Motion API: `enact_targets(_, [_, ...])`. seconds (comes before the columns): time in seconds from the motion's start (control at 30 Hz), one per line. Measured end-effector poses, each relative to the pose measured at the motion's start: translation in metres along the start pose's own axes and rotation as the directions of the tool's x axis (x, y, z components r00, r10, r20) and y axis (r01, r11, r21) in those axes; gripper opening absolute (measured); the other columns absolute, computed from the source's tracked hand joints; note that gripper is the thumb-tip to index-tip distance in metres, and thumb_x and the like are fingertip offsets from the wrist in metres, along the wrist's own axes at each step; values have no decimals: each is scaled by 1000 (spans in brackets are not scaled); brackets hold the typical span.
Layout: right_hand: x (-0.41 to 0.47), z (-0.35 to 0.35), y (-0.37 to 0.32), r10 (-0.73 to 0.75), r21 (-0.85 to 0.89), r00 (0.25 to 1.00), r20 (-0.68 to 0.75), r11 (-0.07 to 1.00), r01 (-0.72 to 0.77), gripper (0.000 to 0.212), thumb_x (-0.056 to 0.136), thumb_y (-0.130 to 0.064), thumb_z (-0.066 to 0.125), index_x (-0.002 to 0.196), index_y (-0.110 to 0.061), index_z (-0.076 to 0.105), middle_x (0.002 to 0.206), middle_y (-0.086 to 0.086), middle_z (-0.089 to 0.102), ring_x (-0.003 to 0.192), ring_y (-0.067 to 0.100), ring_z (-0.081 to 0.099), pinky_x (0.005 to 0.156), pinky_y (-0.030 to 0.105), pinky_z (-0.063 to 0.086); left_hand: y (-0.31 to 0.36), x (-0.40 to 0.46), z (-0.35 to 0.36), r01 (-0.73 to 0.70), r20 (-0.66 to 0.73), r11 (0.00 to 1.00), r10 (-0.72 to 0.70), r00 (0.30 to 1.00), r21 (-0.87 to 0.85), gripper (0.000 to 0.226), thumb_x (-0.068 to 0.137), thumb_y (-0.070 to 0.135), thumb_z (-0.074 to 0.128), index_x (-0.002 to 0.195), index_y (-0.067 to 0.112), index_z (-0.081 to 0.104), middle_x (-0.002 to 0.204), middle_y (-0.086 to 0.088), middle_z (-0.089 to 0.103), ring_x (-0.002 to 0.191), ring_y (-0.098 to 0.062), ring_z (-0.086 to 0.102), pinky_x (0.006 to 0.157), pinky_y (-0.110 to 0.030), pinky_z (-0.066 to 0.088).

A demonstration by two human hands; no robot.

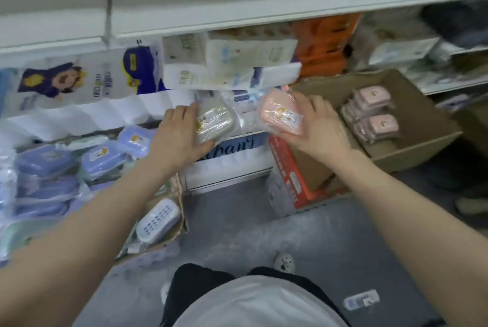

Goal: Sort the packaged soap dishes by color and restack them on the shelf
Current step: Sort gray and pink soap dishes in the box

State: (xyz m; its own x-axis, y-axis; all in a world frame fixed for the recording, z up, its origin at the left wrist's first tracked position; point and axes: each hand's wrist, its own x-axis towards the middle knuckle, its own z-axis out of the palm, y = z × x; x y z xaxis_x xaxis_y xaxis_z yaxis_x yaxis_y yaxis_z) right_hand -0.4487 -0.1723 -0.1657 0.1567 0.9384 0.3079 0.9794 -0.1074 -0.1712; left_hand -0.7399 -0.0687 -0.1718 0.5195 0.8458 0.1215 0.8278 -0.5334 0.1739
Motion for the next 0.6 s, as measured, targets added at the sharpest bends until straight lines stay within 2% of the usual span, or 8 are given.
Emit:
enact_targets(0.17, [-29,-40,138,143,-49,990,5,989,-142,90,73,-67,64,145,-18,38,123,16,51,110,41,51,86,48,47,133,59,36,-131,-2,988,132,991,-78,89,71,50,73,140,5,40,126,-19,51,113,-39,46,97,-47,39])
enact_targets(0.27, [-38,-52,205,196,-95,981,13,976,-194,89,73,-65,63,142,-16,39,119,18,51,104,41,51,86,50,48,196,81,54,-180,17,977,184,983,-114,87,72,49,73,140,5,40,127,-20,51,114,-40,45,99,-46,37])
enact_targets(0.43, [-39,-47,277,291,-85,956,43,954,-286,87,73,-53,76,141,-10,42,120,24,51,101,46,52,84,51,47,252,118,78,-239,86,963,250,964,-128,89,72,52,72,143,11,36,128,-16,49,114,-37,45,96,-45,42])
enact_targets(0.6, [-28,-28,324,372,-118,924,91,925,-361,91,71,-54,76,143,-12,41,116,22,50,99,43,52,84,50,46,288,167,104,-285,151,950,303,941,-129,92,73,52,71,146,13,31,132,-13,46,119,-32,43,100,-41,41])
